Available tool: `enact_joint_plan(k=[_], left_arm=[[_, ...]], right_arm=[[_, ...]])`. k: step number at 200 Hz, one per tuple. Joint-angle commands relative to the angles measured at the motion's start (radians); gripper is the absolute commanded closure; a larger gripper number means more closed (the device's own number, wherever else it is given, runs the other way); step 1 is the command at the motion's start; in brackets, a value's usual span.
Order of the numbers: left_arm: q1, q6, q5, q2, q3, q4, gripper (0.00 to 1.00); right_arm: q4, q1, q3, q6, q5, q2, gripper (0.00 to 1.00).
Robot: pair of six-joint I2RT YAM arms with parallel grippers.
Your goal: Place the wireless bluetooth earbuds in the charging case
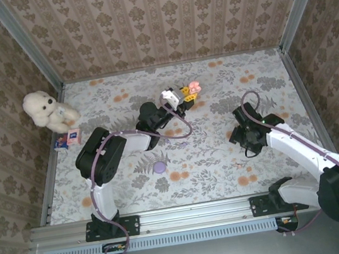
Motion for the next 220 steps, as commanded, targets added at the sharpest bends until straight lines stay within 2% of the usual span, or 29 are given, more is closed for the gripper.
enact_joint_plan(k=[1,87,146,220], left_arm=[[0.011,0.001,-0.009,-0.027,-0.016,0.043,1.00],[0.015,0.000,-0.009,-0.033,-0.026,0.043,1.00],[0.016,-0.007,-0.008,-0.034,-0.023,0.043,1.00],[0.016,-0.010,-0.008,-0.043,-0.026,0.041,1.00]], right_arm=[[-0.006,0.050,-0.044,0.092,-0.053,-0.007,0.35],[0.074,0.270,-0.143,0.204,-0.143,0.049,0.35],[0.111,0.268,-0.160,0.200,-0.127,0.096,0.35],[0.116,0.171,-0.094,0.093,-0.094,0.183,0.35]])
